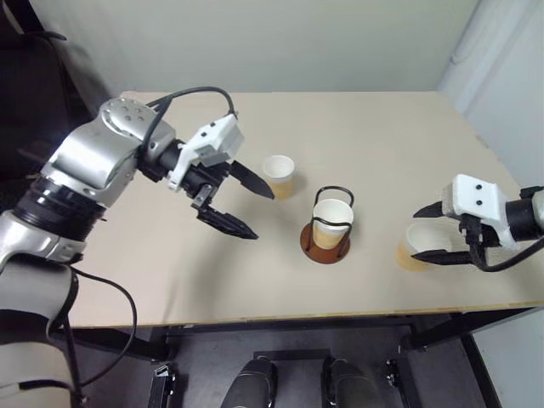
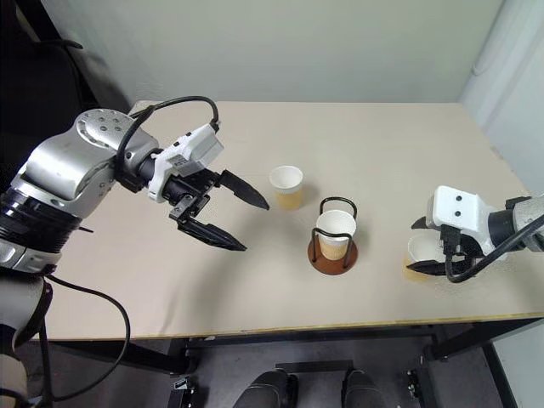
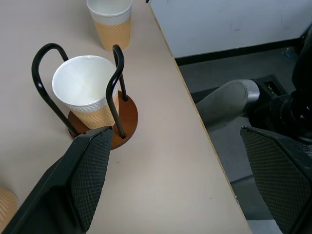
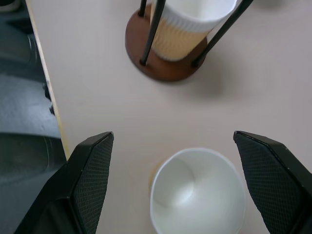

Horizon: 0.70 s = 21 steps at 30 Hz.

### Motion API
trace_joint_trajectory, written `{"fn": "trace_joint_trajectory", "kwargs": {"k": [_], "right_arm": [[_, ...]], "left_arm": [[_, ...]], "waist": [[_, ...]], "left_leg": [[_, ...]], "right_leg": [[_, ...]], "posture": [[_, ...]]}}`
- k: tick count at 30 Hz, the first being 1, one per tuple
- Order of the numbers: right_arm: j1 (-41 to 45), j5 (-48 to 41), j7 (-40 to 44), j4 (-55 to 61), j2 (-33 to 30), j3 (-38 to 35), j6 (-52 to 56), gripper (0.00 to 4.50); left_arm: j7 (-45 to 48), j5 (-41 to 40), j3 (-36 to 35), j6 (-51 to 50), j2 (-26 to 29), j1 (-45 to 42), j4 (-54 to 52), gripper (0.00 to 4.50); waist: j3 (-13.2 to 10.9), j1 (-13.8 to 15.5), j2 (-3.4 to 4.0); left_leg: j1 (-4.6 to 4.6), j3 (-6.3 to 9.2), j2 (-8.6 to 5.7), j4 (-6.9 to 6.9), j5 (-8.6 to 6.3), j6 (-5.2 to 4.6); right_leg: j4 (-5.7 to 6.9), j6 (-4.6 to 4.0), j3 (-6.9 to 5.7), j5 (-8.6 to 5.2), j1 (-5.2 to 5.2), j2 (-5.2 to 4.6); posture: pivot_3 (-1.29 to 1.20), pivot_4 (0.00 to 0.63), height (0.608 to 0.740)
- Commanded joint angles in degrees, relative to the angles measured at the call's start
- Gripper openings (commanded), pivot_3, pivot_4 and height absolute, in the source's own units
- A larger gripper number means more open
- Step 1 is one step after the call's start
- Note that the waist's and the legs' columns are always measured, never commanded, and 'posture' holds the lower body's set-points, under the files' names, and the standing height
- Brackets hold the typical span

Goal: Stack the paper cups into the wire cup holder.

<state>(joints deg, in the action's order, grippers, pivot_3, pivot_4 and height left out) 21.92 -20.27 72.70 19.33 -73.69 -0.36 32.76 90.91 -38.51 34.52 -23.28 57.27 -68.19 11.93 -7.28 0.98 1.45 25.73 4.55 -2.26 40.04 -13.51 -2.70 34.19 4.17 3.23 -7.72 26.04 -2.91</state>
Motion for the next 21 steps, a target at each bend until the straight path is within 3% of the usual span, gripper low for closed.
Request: {"fn": "trace_joint_trajectory", "kwargs": {"k": [1,19,21], "right_arm": [[-0.37,2.14,0.54,-0.38,-0.92,-0.21,-2.65,4.02],[-4.3,10.59,1.29,-6.5,0.97,4.11,-12.42,4.02],[-3.56,11.29,1.37,-7.27,1.52,4.71,-13.07,3.63]], "left_arm": [[1.59,0.27,-1.94,1.11,-0.12,-1.08,0.69,4.47],[1.59,2.07,-6.5,0.13,-1.12,1.12,0.35,4.47],[1.59,2.06,-6.54,0.24,-0.7,1.51,-0.15,4.5]], "waist": [[0.0,-0.08,0.0],[0.0,-0.1,0.0],[0.0,-0.11,0.0]], "left_leg": [[0.01,0.0,0.0,0.0,0.0,0.0],[0.13,-0.03,-0.01,-0.01,-0.07,0.12],[0.12,-0.03,-0.01,-0.02,-0.08,0.1]], "right_leg": [[0.0,0.0,0.0,0.0,0.0,0.0],[-0.26,0.14,0.01,-0.08,0.01,-0.02],[-0.25,0.15,0.01,-0.07,0.01,-0.02]], "posture": [[0.0,0.15,0.74],[0.0,0.15,0.74],[0.0,0.15,0.74]]}}
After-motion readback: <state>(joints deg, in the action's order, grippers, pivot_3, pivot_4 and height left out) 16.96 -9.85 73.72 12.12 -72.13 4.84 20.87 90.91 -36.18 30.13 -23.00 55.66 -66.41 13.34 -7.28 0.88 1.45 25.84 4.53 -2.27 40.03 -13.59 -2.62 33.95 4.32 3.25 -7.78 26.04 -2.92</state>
